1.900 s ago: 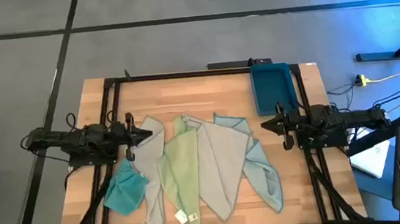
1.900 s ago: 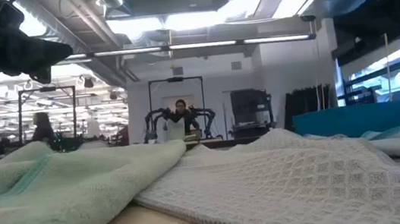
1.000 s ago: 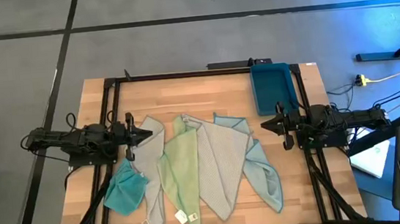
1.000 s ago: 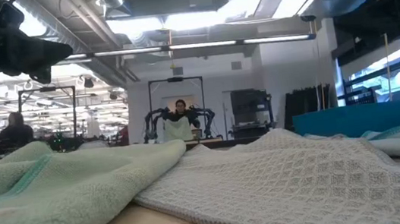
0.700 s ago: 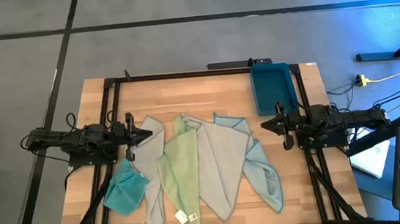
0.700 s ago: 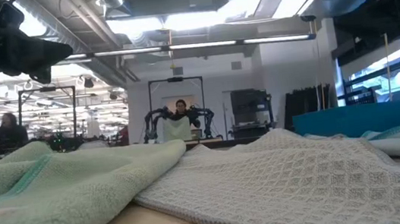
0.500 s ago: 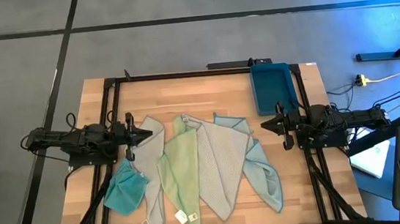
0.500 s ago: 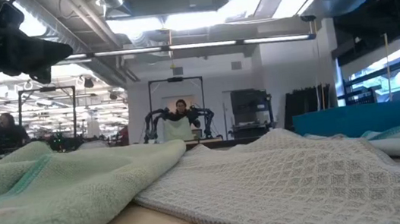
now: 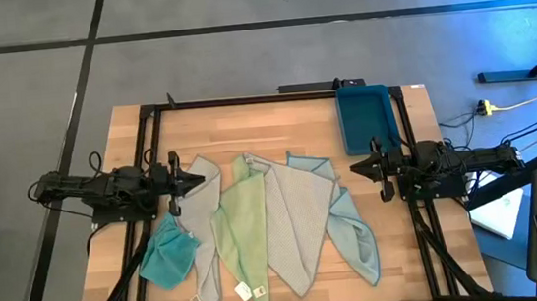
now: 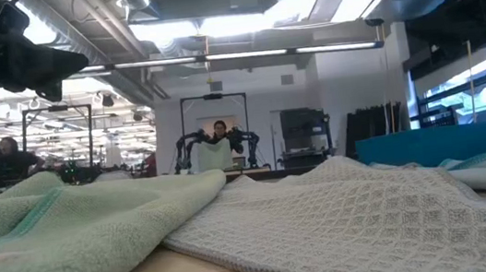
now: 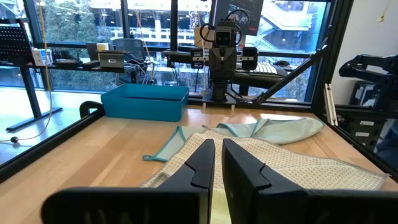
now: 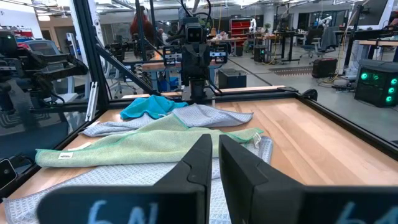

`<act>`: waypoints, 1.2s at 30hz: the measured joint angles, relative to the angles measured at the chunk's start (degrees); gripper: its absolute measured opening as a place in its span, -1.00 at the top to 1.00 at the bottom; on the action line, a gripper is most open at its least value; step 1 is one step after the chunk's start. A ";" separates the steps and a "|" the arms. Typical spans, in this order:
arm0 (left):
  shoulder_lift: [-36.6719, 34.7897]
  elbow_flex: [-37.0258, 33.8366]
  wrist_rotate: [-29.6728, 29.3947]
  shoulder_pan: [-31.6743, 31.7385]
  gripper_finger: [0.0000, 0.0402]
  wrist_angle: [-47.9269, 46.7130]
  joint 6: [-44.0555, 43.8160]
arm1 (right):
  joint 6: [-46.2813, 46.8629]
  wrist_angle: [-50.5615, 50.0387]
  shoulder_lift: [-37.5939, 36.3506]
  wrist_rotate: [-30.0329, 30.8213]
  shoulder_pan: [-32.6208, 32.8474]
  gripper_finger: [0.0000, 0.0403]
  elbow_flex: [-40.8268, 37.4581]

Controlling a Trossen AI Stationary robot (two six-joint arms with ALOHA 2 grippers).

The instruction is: Fold microfiber towels

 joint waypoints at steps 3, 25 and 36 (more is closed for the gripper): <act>0.02 -0.01 0.00 0.00 0.89 0.00 0.00 | 0.00 -0.01 -0.01 0.01 0.02 0.83 0.01; -0.02 0.03 -11.55 0.00 0.89 1.12 9.64 | 8.22 0.27 -0.01 0.01 0.00 0.83 0.01; -0.02 0.03 -13.70 0.00 0.89 1.22 9.99 | 7.52 0.36 0.01 0.45 0.00 0.83 0.01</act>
